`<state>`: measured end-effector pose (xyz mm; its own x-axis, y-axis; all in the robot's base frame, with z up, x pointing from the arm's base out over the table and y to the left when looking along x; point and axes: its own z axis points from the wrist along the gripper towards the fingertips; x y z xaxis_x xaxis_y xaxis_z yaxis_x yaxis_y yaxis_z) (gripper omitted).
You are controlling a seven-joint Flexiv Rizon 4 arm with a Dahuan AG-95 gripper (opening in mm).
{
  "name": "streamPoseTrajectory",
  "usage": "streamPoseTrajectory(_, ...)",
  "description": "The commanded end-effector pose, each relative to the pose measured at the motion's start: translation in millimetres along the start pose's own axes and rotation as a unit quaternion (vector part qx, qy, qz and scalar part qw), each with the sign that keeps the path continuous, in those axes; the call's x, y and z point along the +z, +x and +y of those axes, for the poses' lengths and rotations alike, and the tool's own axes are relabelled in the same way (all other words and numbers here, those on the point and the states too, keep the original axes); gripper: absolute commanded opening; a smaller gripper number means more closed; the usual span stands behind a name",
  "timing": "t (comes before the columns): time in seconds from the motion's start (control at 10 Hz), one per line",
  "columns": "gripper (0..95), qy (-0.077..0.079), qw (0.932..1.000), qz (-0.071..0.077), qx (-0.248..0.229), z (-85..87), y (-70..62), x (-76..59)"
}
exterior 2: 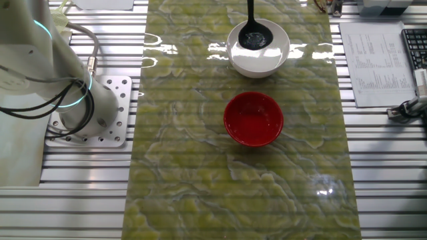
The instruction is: Scoop water with a large spoon from one bowl to another
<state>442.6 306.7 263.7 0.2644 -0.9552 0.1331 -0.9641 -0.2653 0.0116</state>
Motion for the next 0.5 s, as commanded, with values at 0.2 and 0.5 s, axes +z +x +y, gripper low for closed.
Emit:
streamPoseTrajectory(0.2,0.0,0.002,0.9999,-0.003,-0.012,3.0,2.1,0.6)
streamPoseTrajectory(0.5,0.0,0.010,0.9999,0.002,-0.002,3.1,2.5,0.5)
